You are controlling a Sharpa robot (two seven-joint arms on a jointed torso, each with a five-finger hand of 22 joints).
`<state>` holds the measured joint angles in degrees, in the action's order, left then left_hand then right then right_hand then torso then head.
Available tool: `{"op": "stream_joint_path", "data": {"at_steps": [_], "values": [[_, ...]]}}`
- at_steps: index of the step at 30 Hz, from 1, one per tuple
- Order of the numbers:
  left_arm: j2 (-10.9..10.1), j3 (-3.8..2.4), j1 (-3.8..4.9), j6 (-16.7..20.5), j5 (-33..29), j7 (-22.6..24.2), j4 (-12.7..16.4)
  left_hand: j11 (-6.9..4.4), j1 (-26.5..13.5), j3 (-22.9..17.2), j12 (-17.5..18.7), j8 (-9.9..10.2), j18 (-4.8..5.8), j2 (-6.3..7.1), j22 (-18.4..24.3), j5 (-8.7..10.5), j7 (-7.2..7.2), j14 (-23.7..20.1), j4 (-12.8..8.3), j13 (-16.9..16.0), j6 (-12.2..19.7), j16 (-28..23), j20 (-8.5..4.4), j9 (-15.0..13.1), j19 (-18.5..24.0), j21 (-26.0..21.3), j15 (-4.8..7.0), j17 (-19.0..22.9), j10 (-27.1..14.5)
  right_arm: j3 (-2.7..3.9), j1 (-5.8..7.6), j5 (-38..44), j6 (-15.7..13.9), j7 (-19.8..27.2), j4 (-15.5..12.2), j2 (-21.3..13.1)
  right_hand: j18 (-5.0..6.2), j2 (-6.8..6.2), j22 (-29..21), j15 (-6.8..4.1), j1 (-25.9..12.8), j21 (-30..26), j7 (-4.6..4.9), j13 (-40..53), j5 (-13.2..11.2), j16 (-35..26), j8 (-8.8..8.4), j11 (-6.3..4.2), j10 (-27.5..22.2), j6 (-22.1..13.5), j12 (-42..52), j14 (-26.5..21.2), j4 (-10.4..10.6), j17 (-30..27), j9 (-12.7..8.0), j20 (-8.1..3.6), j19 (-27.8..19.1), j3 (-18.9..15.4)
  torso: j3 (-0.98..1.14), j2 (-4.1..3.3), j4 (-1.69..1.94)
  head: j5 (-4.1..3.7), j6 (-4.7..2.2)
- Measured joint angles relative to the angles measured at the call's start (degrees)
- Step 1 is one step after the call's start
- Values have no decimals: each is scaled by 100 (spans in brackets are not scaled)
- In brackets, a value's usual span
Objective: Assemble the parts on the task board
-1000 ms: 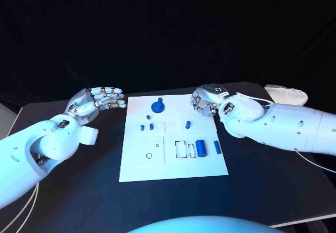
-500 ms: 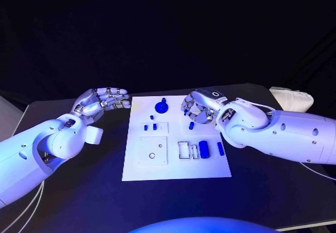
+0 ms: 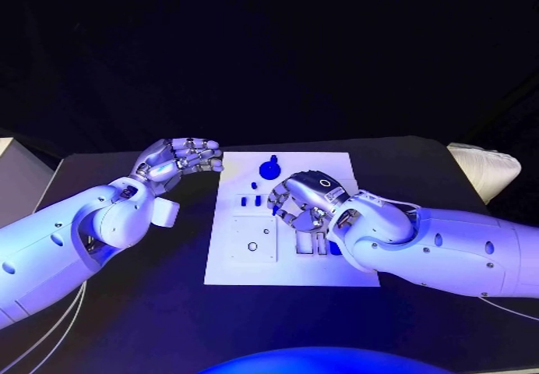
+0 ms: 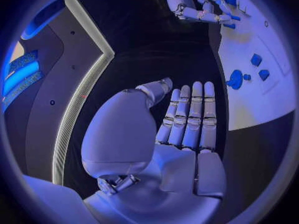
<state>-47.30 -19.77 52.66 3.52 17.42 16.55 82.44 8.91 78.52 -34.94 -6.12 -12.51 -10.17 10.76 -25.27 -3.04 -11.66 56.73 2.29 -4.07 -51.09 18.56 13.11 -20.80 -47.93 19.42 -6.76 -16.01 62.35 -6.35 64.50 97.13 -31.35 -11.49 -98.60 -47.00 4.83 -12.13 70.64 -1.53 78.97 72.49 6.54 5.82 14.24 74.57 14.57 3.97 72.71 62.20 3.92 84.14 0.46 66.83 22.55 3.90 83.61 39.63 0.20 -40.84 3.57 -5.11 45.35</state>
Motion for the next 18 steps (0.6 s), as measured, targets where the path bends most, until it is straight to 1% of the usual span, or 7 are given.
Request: {"op": "stream_joint_path", "data": {"at_steps": [4, 8, 18], "values": [[0, 0, -2, 11, -1, 1, 24, 0, 0, 0, 25, 0, 0, 0, 7, 0, 0, 0, 0, 0, 0, -23, 0, 0, 0, 0, 0, 0, 0, -17, -113, 113, -38, 4, 91, 113, 0, 0, 0, 0, 0, 0, 2, 0, 0, 0, 0, 0, 0, 2, -7, 0, -15, 0, 0, 0, 0, 15, -3, -7, 1, 58, 20], [-1, 0, -4, 19, -2, 1, 41, 0, 0, 0, 30, 0, 0, 0, 8, 0, 0, 0, 0, 0, 0, -23, 0, 0, 0, 0, 0, 0, 0, -31, -179, 212, -59, 3, 169, 195, 0, 0, -1, 0, 0, 0, 15, 0, -1, 0, -1, 0, 0, 14, -20, 0, -16, -1, 5, 0, 0, 15, -4, -12, 3, 137, 63], [-4, 0, -4, 31, -3, 1, 52, 0, 0, 0, 30, 0, 0, 0, 11, 0, 0, 0, 0, -1, 0, -23, 0, 5, 0, 0, 0, 1, 0, -44, -278, 374, -67, -17, 280, 325, 0, 0, -2, 0, 1, 0, 14, -2, -5, 0, -6, 0, 0, 14, 2, 0, -16, -2, 6, 0, 0, 14, 2, -14, 4, 263, 171]]}}
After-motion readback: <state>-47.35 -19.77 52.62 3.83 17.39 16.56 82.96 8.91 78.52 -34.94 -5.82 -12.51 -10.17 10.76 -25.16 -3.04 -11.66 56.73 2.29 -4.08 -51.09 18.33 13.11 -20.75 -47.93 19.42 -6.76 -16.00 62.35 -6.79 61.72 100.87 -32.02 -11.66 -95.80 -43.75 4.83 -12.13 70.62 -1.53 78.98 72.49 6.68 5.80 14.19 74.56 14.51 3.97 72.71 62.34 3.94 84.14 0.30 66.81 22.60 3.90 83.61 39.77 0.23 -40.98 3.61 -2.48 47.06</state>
